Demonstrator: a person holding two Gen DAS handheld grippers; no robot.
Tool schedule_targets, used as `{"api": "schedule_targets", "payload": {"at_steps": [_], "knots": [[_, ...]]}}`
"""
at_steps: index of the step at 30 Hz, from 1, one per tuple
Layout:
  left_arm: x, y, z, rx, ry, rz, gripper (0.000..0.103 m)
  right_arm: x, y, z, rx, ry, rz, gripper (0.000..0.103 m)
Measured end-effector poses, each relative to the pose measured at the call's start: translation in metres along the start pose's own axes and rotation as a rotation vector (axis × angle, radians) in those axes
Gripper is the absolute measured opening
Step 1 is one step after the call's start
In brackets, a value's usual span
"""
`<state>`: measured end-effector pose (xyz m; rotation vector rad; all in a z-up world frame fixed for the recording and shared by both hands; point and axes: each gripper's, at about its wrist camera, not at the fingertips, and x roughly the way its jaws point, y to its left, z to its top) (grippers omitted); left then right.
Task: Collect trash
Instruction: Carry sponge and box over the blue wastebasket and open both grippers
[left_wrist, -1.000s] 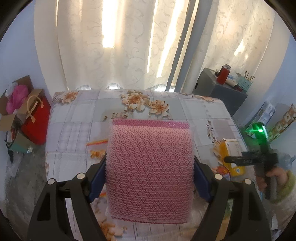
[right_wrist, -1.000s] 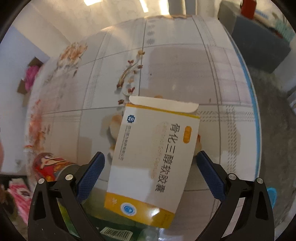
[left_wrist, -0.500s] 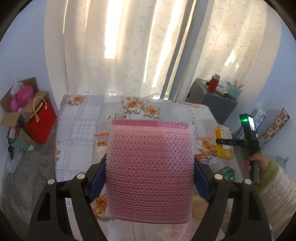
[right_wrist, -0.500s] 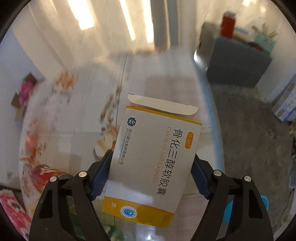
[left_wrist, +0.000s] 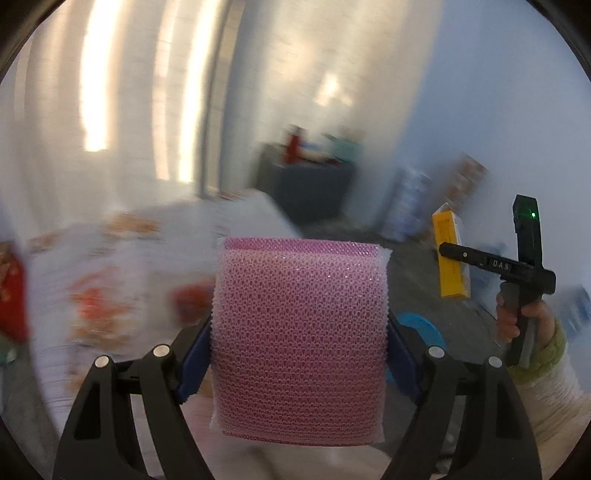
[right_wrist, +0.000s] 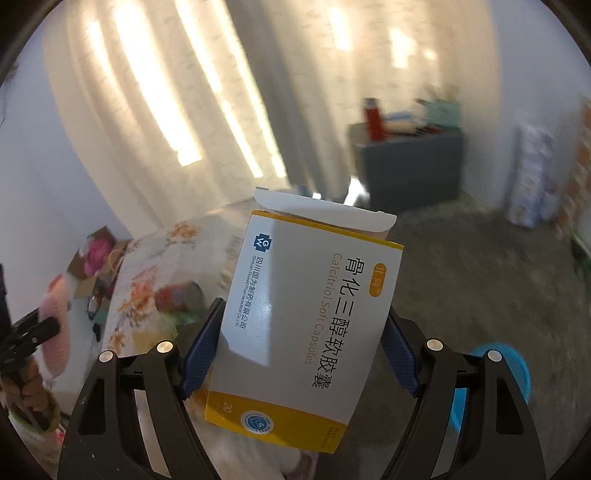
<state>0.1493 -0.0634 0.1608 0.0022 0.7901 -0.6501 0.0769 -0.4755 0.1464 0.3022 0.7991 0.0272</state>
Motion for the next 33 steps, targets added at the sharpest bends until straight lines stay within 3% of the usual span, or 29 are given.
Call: {"api": "schedule_targets", "payload": {"at_steps": [2, 5, 9, 13, 18, 22, 28, 31, 33], "knots": [[0.031, -0.039, -0.005, 0.043, 0.057, -0.077, 0.079, 0.003, -0.013, -0.027, 0.073, 0.002, -0.034, 0.074], [0.073, -0.087, -0.014, 0.101, 0.124, -0.136, 0.079, -0.009, -0.072, -0.077, 0.217, 0.023, -0.096, 0.074], [0.150, -0.163, -0.030, 0.192, 0.246, -0.181, 0.079, -0.003, -0.149, -0.137, 0.419, 0.082, -0.132, 0.074], [0.231, -0.225, -0.046, 0.228, 0.369, -0.183, 0.079, 0.019, -0.203, -0.171, 0.542, 0.100, -0.155, 0.075], [0.348, -0.277, -0.066, 0.188, 0.518, -0.170, 0.079, 0.055, -0.263, -0.189, 0.667, 0.122, -0.175, 0.075], [0.411, -0.309, -0.069, 0.174, 0.557, -0.159, 0.079, 0.079, -0.292, -0.187, 0.710, 0.134, -0.206, 0.075], [0.477, -0.350, -0.066, 0.167, 0.565, -0.154, 0.081, 0.096, -0.330, -0.188, 0.752, 0.120, -0.218, 0.078], [0.505, -0.353, -0.069, 0.156, 0.545, -0.111, 0.092, 0.115, -0.351, -0.196, 0.766, 0.139, -0.260, 0.082], [0.514, -0.347, -0.074, 0.127, 0.563, -0.101, 0.092, 0.124, -0.362, -0.204, 0.790, 0.174, -0.291, 0.082]]}}
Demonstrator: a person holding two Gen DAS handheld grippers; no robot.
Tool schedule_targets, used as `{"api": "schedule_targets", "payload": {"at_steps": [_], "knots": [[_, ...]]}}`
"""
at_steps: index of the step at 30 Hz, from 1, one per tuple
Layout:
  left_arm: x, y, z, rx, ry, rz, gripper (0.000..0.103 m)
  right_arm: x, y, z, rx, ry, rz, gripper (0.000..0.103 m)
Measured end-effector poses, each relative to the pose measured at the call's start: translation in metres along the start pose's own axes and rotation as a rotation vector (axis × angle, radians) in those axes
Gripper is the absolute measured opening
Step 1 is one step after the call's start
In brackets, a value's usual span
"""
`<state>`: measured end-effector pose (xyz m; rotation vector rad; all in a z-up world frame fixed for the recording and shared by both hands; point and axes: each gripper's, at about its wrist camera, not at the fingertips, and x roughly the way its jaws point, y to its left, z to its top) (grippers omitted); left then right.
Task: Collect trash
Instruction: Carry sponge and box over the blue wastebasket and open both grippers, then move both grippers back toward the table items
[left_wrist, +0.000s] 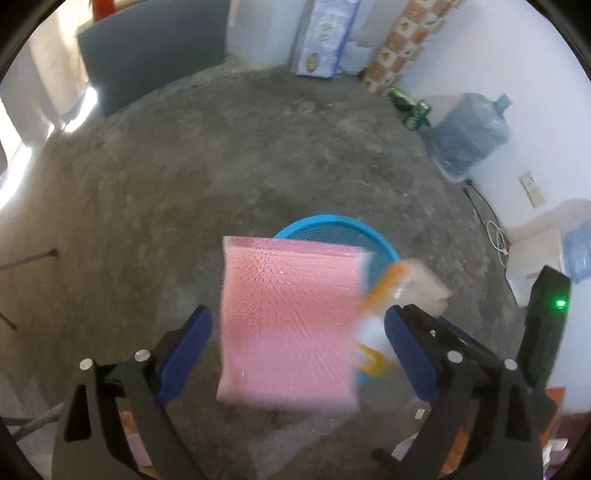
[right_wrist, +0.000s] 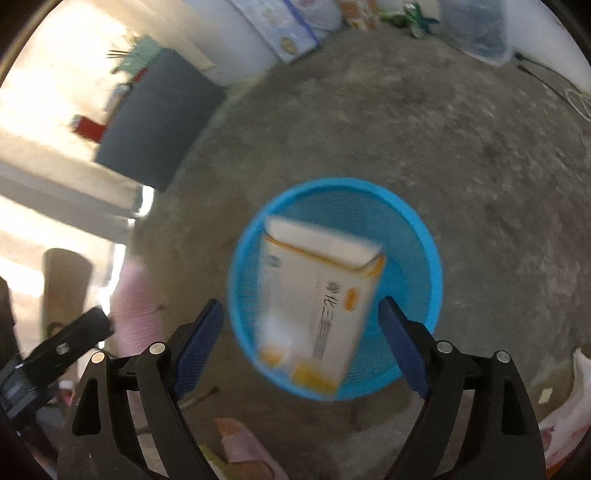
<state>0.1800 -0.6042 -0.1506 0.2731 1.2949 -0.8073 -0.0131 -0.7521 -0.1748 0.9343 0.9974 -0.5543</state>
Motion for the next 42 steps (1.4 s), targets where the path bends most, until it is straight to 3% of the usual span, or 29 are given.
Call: {"api": "schedule_targets", "payload": {"at_steps": [7, 17, 20, 25, 29, 34, 39, 42], "knots": [[-0.006, 0.022, -0.003, -0.038, -0.028, -0.052, 0.092, -0.003, -0.016, -0.013, 0.027, -0.009, -0.011, 0.082], [-0.062, 0.036, -0.019, -0.013, -0.112, -0.075, 0.092, -0.036, -0.025, -0.033, 0.002, -0.076, -0.014, 0.082], [-0.093, 0.033, -0.045, 0.029, -0.148, -0.054, 0.092, -0.047, -0.022, -0.043, -0.015, -0.093, -0.011, 0.082], [-0.140, 0.036, -0.107, 0.113, -0.127, -0.103, 0.092, -0.077, 0.004, -0.078, -0.085, -0.108, 0.002, 0.082], [-0.186, 0.072, -0.172, 0.150, -0.092, -0.068, 0.092, -0.104, 0.040, -0.114, -0.186, -0.131, 0.017, 0.088], [-0.249, 0.146, -0.228, 0.007, -0.181, -0.023, 0.092, -0.124, 0.101, -0.156, -0.361, -0.163, -0.014, 0.091], [-0.322, 0.222, -0.279, -0.227, -0.390, 0.119, 0.092, -0.139, 0.173, -0.178, -0.505, -0.217, -0.003, 0.094], [-0.357, 0.253, -0.311, -0.336, -0.487, 0.207, 0.092, -0.159, 0.234, -0.198, -0.631, -0.307, 0.013, 0.095]]}}
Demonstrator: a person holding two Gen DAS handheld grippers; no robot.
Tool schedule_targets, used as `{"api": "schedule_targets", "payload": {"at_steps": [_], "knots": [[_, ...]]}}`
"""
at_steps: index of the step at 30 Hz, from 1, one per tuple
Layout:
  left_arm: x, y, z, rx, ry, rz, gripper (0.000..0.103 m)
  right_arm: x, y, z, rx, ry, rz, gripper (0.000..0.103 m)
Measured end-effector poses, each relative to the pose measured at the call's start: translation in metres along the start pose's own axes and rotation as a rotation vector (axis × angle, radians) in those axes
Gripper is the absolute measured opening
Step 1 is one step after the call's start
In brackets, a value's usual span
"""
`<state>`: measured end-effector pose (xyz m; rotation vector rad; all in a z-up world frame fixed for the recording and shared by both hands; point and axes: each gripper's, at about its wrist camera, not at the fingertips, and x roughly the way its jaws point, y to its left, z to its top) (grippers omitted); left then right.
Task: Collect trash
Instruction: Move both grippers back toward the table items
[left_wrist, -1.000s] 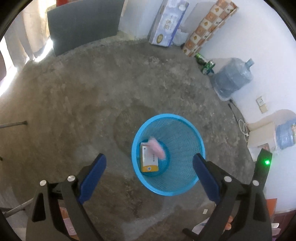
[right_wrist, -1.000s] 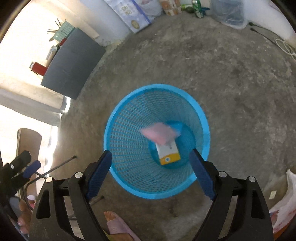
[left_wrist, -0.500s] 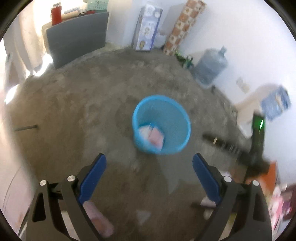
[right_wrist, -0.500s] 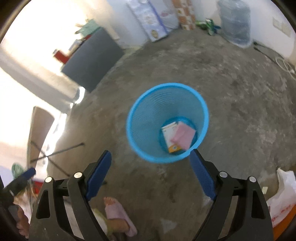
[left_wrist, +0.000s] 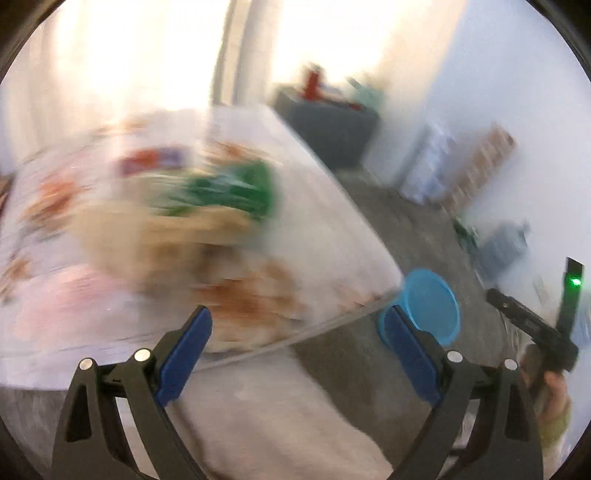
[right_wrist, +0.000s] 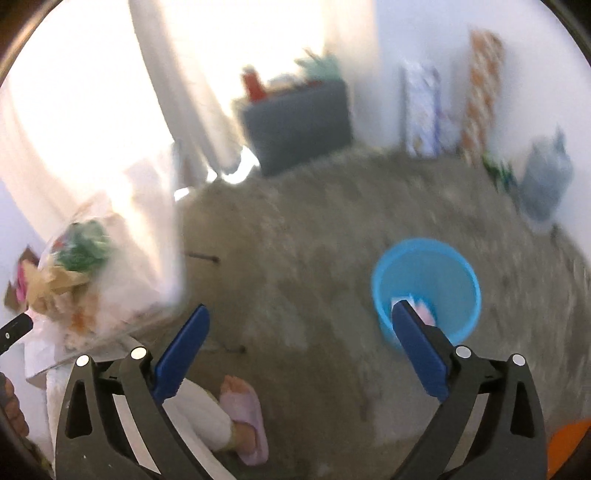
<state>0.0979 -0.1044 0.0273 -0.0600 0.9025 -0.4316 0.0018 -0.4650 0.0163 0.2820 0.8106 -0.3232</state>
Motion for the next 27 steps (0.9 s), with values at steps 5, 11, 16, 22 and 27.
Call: {"api": "schedule_targets", "payload": {"at_steps": [5, 11, 16, 22, 27], "knots": [[-0.034, 0.043, -0.017, -0.039, -0.106, 0.165, 0.096, -0.012, 0.086, 0.014, -0.212, -0.100, -0.010, 0.095], [-0.058, 0.112, -0.035, -0.165, -0.140, 0.183, 0.097, -0.012, 0.165, -0.005, -0.409, -0.122, 0.016, 0.095], [-0.069, 0.145, -0.047, -0.236, -0.176, 0.150, 0.097, -0.014, 0.205, -0.018, -0.521, -0.122, 0.069, 0.095], [-0.075, 0.164, -0.041, -0.221, -0.248, 0.156, 0.097, -0.010, 0.237, -0.013, -0.493, -0.063, 0.237, 0.095], [-0.082, 0.172, -0.043, -0.217, -0.267, 0.137, 0.097, -0.006, 0.259, -0.008, -0.476, 0.006, 0.343, 0.095]]}}
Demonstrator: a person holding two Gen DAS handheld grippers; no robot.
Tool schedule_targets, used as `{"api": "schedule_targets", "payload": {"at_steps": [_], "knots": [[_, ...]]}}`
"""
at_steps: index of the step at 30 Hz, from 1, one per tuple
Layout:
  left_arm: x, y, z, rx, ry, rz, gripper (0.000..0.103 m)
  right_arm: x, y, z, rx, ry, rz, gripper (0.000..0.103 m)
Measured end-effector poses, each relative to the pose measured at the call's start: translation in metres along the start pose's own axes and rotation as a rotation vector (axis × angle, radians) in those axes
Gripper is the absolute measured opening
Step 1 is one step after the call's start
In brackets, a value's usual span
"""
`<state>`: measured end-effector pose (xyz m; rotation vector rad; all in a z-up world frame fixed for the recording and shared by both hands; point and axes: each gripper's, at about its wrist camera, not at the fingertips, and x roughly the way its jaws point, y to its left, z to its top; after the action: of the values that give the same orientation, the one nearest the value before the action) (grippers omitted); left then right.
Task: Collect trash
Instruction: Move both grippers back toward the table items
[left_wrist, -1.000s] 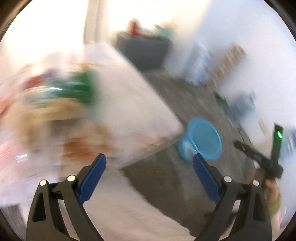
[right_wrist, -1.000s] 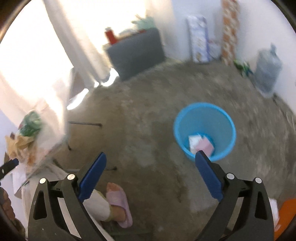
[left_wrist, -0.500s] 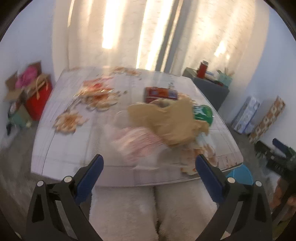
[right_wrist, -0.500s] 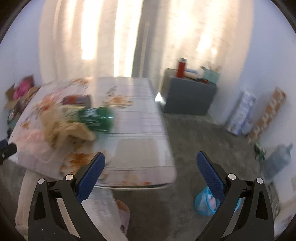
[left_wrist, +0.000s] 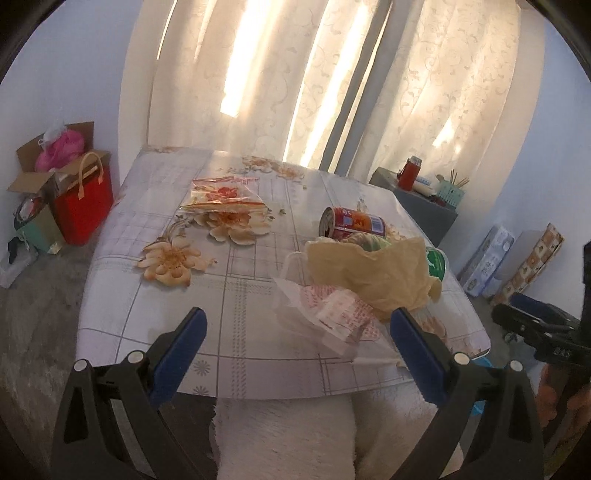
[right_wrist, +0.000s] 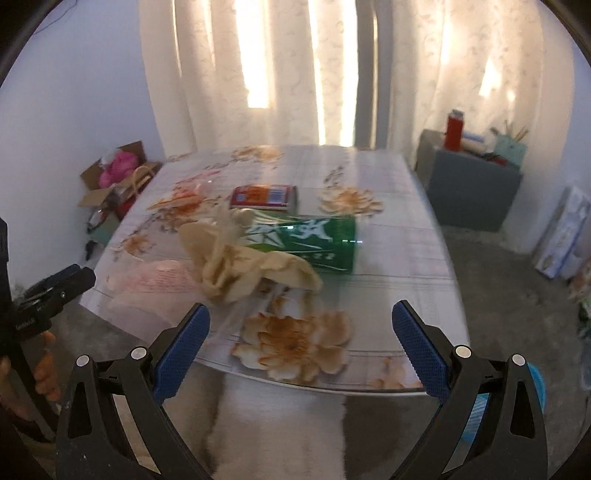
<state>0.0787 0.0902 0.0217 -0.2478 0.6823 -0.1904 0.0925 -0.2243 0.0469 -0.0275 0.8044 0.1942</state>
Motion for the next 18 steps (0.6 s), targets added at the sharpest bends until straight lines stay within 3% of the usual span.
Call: {"api": "schedule_targets", "payload": {"at_steps": [6, 15, 18], "knots": [[0.004, 0.022, 0.000, -0.082, 0.004, -0.053, 0.097, 0.014, 0.013, 0.021, 0.004, 0.011, 0.069, 0.095], [0.017, 0.055, 0.010, -0.197, 0.018, -0.158, 0.097, 0.030, -0.016, 0.049, 0.113, 0.011, 0.125, 0.095], [0.023, 0.062, 0.012, -0.228, 0.026, -0.166, 0.097, 0.034, -0.017, 0.063, 0.010, -0.009, 0.116, 0.095]]}}
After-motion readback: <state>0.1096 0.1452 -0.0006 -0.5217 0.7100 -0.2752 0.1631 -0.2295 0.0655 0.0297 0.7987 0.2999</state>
